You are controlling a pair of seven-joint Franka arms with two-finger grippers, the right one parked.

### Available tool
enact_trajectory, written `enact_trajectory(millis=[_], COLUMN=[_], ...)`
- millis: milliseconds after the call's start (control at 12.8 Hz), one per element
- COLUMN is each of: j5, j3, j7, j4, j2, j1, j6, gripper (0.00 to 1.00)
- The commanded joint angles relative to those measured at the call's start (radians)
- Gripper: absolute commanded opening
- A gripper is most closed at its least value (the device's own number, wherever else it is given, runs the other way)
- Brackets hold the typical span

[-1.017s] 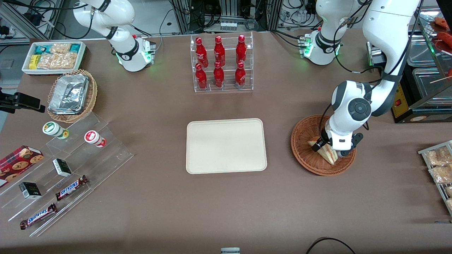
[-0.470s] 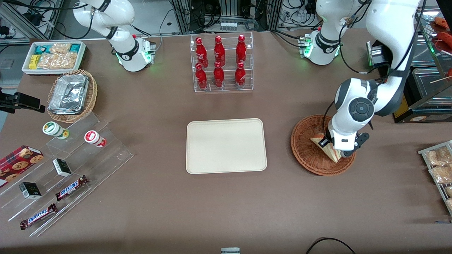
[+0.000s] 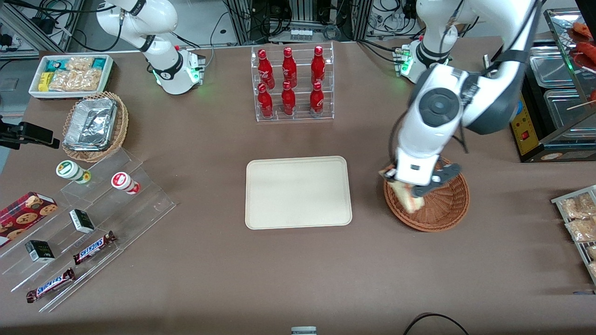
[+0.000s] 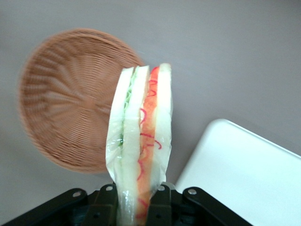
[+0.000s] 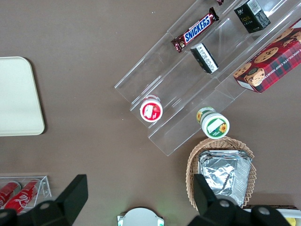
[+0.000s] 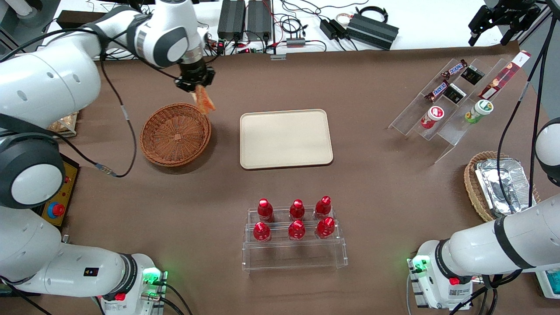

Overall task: Place sandwich from basket to tray
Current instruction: 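Lift the sandwich and carry it over the cream tray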

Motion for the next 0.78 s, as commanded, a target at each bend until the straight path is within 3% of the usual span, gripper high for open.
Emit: enact_trajectory(millis=[0,235,548,704], j5=[-0.015,-0.012,0.008,0.114], j3=[-0.003,-0.004,0.008,0.007], j7=[-0.011,0.016,0.022,0.012], j4=[0.217,0.365,0.370,0.367], j2=[0.186,0.341,0.423,0.466], j1=[-0.114,-0.222,-0.334,-0.361], j6=[-0.022,0.007,0.106,0.109], gripper=[0.00,0.00,0.00,0.00])
